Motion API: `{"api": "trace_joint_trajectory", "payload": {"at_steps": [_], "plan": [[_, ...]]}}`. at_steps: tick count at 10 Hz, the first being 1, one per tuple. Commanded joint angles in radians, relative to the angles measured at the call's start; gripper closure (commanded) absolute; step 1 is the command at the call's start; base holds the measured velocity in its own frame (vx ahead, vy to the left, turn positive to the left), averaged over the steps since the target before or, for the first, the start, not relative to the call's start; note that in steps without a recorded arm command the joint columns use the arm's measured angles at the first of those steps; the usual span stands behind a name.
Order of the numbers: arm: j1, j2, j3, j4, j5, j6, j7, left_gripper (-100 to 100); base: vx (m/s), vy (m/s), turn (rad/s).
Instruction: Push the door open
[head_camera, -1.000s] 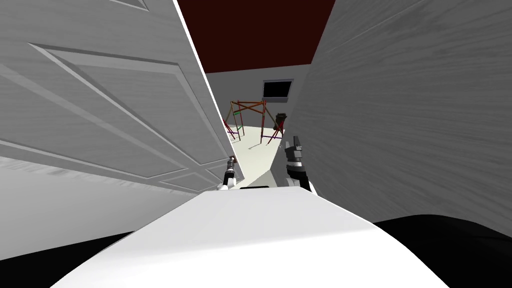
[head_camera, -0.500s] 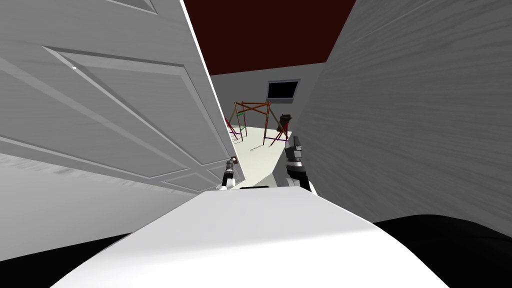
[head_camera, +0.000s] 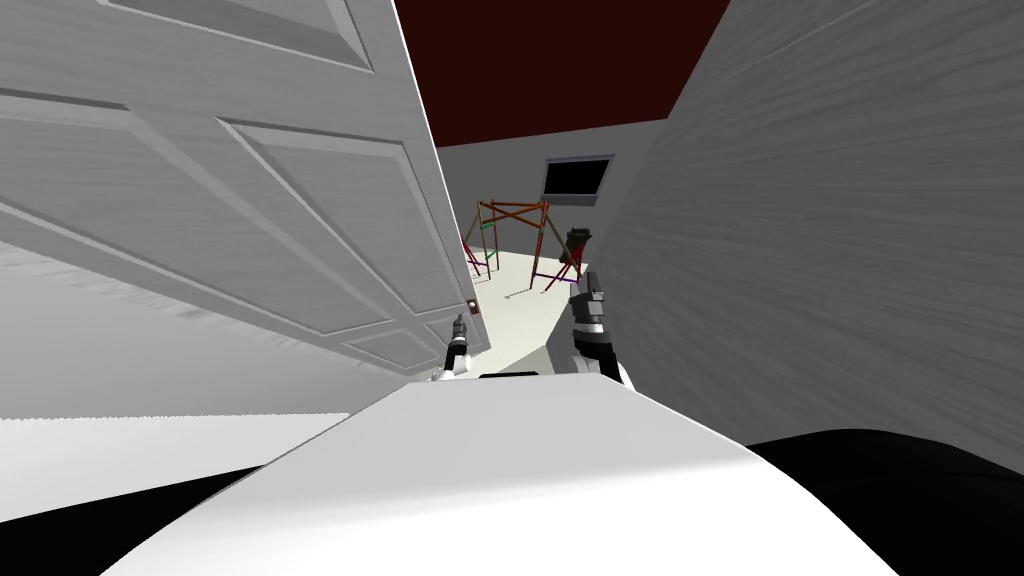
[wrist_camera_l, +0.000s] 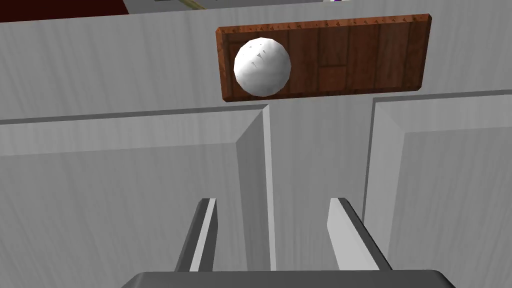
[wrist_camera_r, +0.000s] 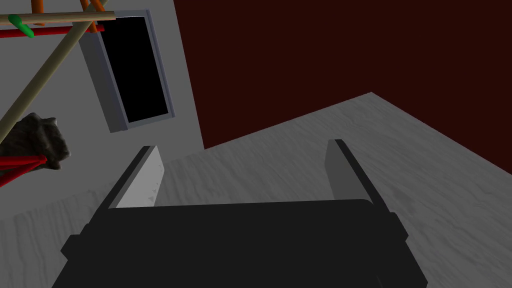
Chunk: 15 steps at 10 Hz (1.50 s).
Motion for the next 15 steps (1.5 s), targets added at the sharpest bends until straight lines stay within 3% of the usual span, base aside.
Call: {"api": "trace_joint_trajectory", "payload": {"at_steps": [1, 2, 4, 5, 6, 7, 10, 13, 15], "plan": [[-0.008, -0.034, 0.004, 0.006, 0.005, -0.003, -0.019, -100, -0.234, -0.109, 0.138], [-0.009, -0.046, 0.005, 0.005, 0.006, -0.003, -0.023, -100, -0.207, -0.091, 0.084], [-0.013, -0.089, 0.007, 0.003, 0.009, -0.002, -0.035, -100, -0.151, -0.07, 0.049], [-0.015, -0.077, 0.008, 0.003, 0.009, 0.0, -0.034, -100, -0.052, -0.035, 0.009], [-0.011, -0.048, 0.009, 0.004, 0.01, -0.005, -0.034, -100, 0.107, 0.012, -0.048], [-0.011, -0.048, 0.009, 0.004, 0.01, -0.005, -0.034, -100, 0.173, 0.051, -0.015], [-0.006, -0.024, 0.013, 0.006, 0.014, -0.016, -0.033, -100, 0.198, 0.032, -0.029], [-0.001, -0.031, 0.017, 0.009, 0.017, -0.028, -0.032, -100, 0.219, 0.021, -0.035], [0.002, -0.055, 0.019, 0.011, 0.019, -0.036, -0.032, -100, 0.232, 0.032, -0.039]]}}
